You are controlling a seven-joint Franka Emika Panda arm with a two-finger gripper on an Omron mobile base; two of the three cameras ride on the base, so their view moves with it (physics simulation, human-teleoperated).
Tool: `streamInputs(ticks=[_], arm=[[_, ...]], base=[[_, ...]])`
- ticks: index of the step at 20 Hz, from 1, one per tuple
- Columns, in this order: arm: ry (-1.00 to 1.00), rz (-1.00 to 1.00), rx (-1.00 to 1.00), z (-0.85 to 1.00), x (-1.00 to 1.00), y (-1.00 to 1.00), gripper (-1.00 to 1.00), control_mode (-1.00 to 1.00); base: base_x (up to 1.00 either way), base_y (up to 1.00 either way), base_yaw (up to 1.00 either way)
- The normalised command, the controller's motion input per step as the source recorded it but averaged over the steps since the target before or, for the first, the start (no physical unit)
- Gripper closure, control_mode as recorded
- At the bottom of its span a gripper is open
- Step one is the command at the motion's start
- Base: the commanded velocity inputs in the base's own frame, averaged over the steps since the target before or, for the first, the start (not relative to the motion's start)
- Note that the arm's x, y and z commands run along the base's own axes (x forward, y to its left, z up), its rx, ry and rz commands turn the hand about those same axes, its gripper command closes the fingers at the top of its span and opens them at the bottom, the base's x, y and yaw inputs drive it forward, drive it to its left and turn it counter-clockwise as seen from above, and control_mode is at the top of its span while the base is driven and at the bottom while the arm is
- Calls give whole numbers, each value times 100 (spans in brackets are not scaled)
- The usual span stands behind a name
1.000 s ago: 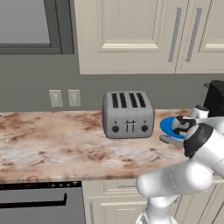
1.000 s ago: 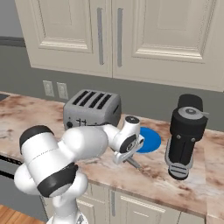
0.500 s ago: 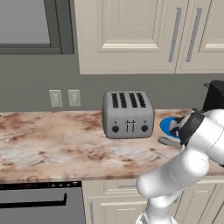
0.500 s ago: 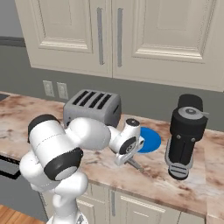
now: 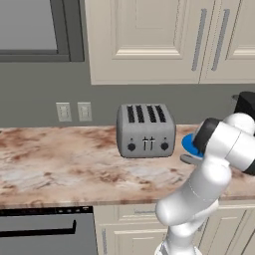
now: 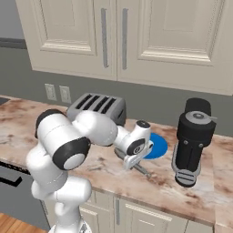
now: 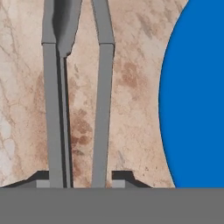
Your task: Pick up the tongs from the counter and place them near the plate next to the oven.
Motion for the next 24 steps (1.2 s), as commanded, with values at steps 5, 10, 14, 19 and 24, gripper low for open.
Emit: streamInputs(ticks=[5,10,14,19,24], arm=[[-2,0,0,-12,-6,0,-100,-100],[-2,0,0,11,-30,1,-100,-100],[-3,0,0,39,-17,8,-100,-100],[-3,0,0,49,-15,14,-100,-100],[-1,0,0,41,-29,22,-100,-100]], base=[[0,0,0],[0,0,0],[0,0,0],[0,0,0],[0,0,0]])
